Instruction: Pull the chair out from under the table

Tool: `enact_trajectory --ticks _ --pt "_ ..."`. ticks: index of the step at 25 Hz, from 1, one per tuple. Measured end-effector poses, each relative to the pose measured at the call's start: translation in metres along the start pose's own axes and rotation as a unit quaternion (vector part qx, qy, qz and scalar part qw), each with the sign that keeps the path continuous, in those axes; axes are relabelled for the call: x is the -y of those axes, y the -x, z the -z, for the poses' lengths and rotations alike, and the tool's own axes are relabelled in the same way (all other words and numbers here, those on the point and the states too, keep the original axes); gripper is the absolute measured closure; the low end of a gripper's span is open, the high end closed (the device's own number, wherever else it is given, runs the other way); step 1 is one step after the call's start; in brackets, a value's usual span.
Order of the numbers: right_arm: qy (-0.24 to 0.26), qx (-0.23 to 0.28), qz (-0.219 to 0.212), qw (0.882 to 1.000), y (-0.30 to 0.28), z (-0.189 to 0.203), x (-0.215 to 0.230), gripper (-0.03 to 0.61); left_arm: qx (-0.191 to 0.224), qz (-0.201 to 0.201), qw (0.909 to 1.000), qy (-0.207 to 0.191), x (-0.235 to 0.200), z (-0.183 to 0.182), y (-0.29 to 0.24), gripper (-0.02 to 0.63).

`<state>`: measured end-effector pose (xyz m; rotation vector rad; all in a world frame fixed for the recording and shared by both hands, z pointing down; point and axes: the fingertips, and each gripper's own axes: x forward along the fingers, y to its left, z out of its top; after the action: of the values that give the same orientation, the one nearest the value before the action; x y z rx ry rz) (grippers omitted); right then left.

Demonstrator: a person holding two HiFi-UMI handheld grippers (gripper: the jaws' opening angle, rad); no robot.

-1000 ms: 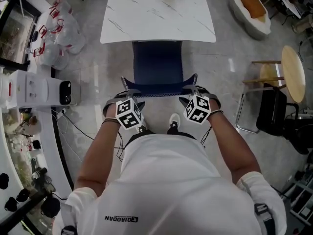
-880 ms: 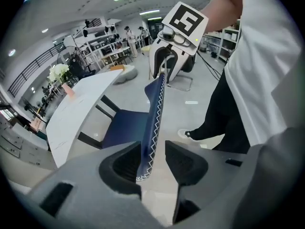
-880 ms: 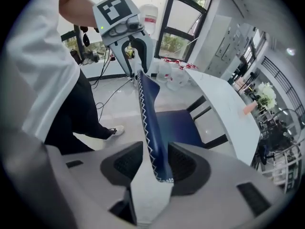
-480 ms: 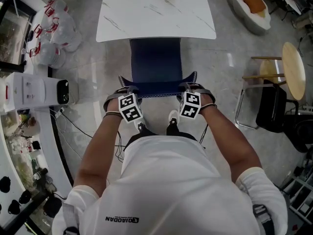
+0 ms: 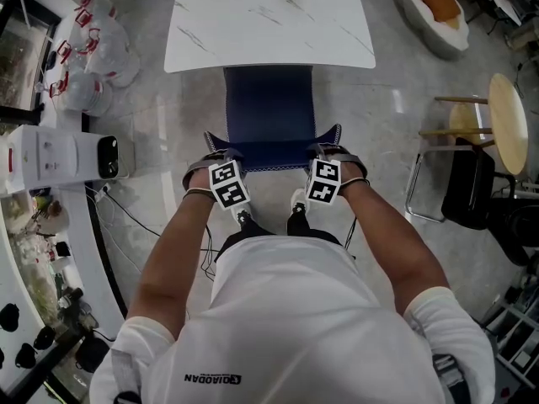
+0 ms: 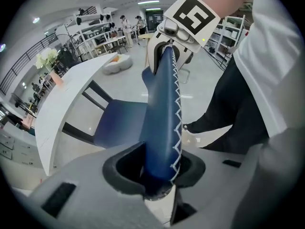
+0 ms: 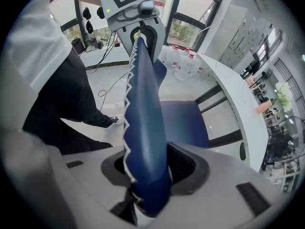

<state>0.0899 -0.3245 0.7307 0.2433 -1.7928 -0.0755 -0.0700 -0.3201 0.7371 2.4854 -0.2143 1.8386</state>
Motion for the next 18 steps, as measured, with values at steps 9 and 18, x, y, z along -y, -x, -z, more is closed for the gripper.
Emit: enact_trajectory --ticks 9,18 --pt "0.026 0.009 0.006 1.000 -0.003 -0.002 -0.001 0.454 -0.003 -0.003 0.9999 -0.012 -0.002 0.002 -0.012 0.512" --pt "0.031 0.009 0.012 0.999 -0.005 -0.001 -0.001 0.477 0.004 -0.009 0.9999 0.014 -0.003 0.001 -0.015 0.517"
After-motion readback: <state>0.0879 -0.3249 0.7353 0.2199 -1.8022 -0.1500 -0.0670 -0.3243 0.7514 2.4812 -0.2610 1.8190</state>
